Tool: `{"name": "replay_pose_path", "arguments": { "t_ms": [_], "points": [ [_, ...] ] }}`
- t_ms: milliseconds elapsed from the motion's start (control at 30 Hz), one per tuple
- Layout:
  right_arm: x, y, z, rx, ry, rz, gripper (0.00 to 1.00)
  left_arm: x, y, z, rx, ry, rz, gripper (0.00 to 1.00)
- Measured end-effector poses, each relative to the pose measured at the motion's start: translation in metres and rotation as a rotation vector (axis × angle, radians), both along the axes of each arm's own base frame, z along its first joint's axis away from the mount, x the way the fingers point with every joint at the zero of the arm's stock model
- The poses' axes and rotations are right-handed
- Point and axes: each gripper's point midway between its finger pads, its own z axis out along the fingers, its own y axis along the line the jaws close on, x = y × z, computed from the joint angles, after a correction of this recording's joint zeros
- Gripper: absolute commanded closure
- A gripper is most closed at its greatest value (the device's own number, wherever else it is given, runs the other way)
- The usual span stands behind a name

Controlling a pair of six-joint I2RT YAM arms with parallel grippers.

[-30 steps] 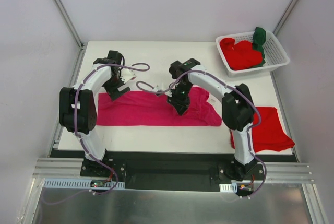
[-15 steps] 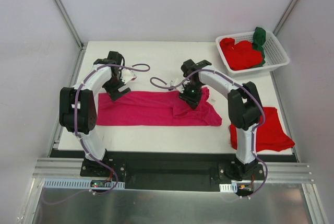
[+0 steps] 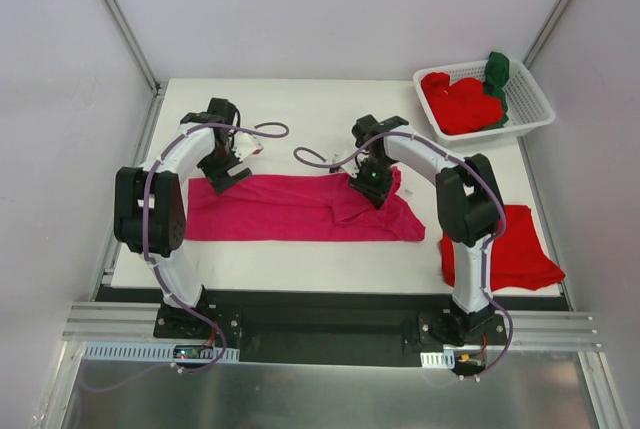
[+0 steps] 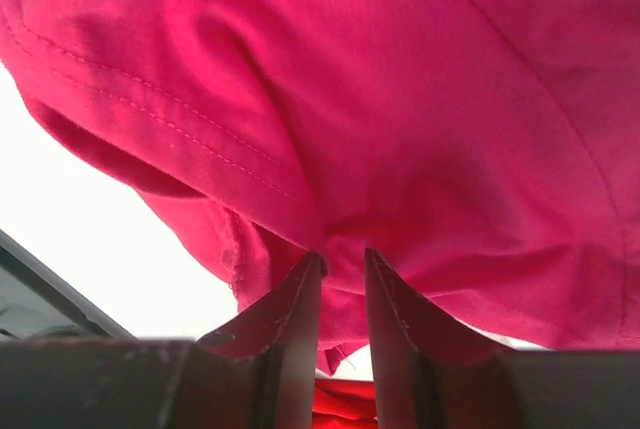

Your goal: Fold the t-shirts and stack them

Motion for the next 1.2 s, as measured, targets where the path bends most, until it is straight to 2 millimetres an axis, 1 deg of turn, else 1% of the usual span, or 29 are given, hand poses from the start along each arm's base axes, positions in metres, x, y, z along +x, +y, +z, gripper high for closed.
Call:
{"name": "replay_pose_path", "arguments": {
  "t_ms": [33,67,167,300,467,533,767,900,1000,1200],
  "points": [
    [-0.001,-0.002,-0.001,-0.003,0.005,-0.003,0.75,0.000,-0.001,0.000,0.000,0.000,-0.002,0.01],
    [-0.002,-0.003,-0.001,-0.006,0.011,-0.004,0.80,0.000,-0.001,0.000,0.000,0.000,-0.002,0.01],
    [-0.008,-0.005,-0.001,-0.009,0.033,-0.003,0.99,0.000,-0.001,0.000,0.000,0.000,-0.002,0.01],
    [-0.020,-0.006,-0.001,-0.010,0.085,-0.004,0.99,0.000,-0.001,0.001,0.000,-0.002,-0.002,0.01],
    [-0.037,-0.003,0.005,0.007,0.158,-0.004,0.99,0.001,-0.002,0.001,0.000,-0.003,-0.005,0.01],
    [-0.044,0.000,0.011,0.023,0.191,-0.001,0.99,0.001,-0.003,0.001,-0.001,-0.005,-0.008,0.01],
    [-0.062,0.018,0.036,0.099,0.237,0.020,0.99,0.003,-0.006,0.003,-0.002,-0.011,-0.014,0.01],
    [-0.075,0.022,0.045,0.117,0.266,0.038,0.99,0.003,-0.006,0.003,-0.002,-0.011,-0.014,0.01],
    [-0.083,0.024,0.047,0.122,0.287,0.055,0.99,0.003,-0.006,0.003,-0.001,-0.011,-0.014,0.01],
    [-0.098,0.024,0.043,0.114,0.328,0.087,0.99,0.003,-0.005,0.003,-0.001,-0.011,-0.014,0.01]
  ]
}}
